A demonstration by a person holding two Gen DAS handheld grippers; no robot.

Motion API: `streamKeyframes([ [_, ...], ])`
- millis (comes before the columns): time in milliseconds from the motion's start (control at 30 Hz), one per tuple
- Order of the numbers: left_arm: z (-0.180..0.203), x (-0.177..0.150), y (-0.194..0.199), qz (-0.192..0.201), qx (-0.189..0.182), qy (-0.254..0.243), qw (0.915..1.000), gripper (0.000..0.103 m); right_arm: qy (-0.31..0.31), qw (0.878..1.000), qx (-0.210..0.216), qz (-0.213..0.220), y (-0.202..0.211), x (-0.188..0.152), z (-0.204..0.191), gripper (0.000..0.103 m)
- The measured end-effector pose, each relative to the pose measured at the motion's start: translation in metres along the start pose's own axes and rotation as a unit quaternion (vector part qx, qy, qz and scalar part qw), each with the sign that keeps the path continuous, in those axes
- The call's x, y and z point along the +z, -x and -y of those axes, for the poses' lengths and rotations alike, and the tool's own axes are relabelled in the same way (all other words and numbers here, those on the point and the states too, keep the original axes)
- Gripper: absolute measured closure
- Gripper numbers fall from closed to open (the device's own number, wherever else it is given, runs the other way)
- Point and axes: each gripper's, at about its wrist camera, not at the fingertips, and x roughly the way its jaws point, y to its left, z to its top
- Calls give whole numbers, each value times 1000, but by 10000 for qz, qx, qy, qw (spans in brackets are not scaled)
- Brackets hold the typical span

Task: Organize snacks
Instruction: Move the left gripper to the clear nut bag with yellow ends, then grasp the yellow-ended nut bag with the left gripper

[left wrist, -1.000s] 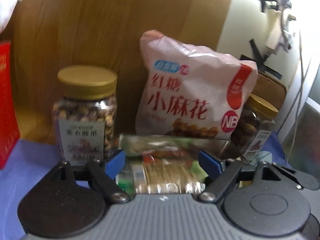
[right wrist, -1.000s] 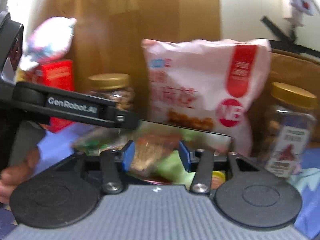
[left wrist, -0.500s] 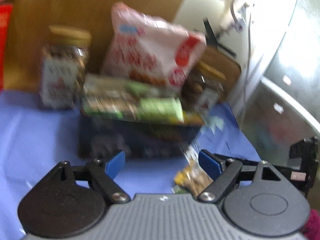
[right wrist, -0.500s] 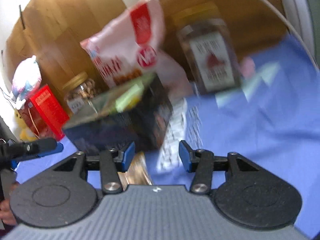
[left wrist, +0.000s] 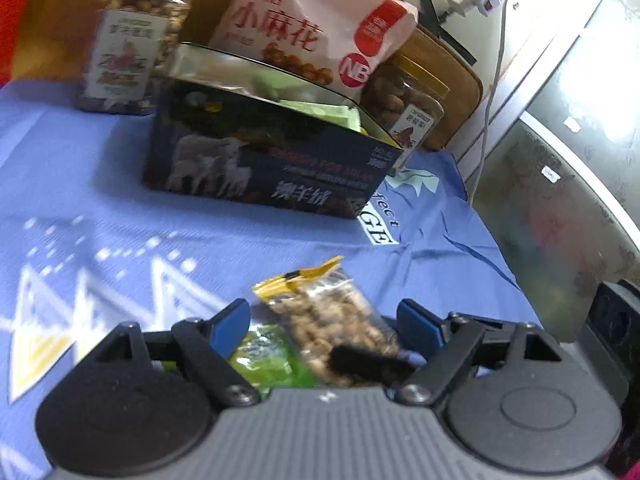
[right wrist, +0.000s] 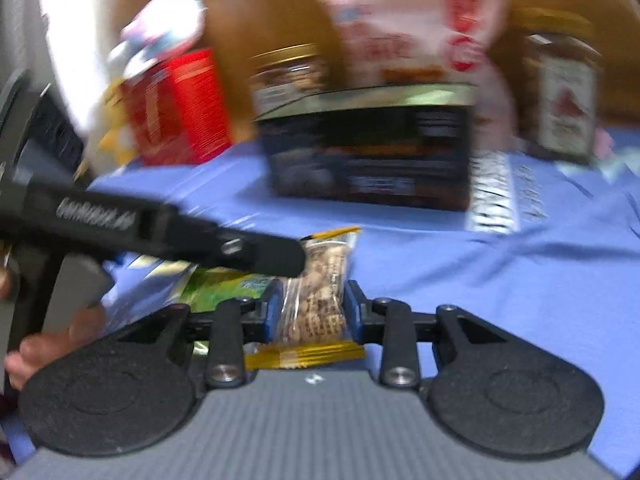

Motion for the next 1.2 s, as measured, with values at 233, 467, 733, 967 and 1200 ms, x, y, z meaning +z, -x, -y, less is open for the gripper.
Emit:
streamKeyframes([
  [233, -19, -27, 46, 279, 77, 172, 9994, 24, 1383, 9896, 390, -46, 2, -11, -52, 56],
  [467, -21, -29, 60, 323, -27, 247, 9992, 24, 1359, 9900, 317, -188, 7, -18, -62, 43],
  [733, -3, -11, 33, 172, 106, -275, 9994, 16, 1306, 9913, 114, -131, 20, -30, -60, 37],
  [967, 14, -12, 6, -232, 121, -723, 9970, 28, 1565, 9860, -572, -4, 26, -33, -55, 26],
  [1200, 16, -24, 20, -291, -48, -613, 9977, 29, 987, 9909, -913, 22, 33, -30, -24, 27],
])
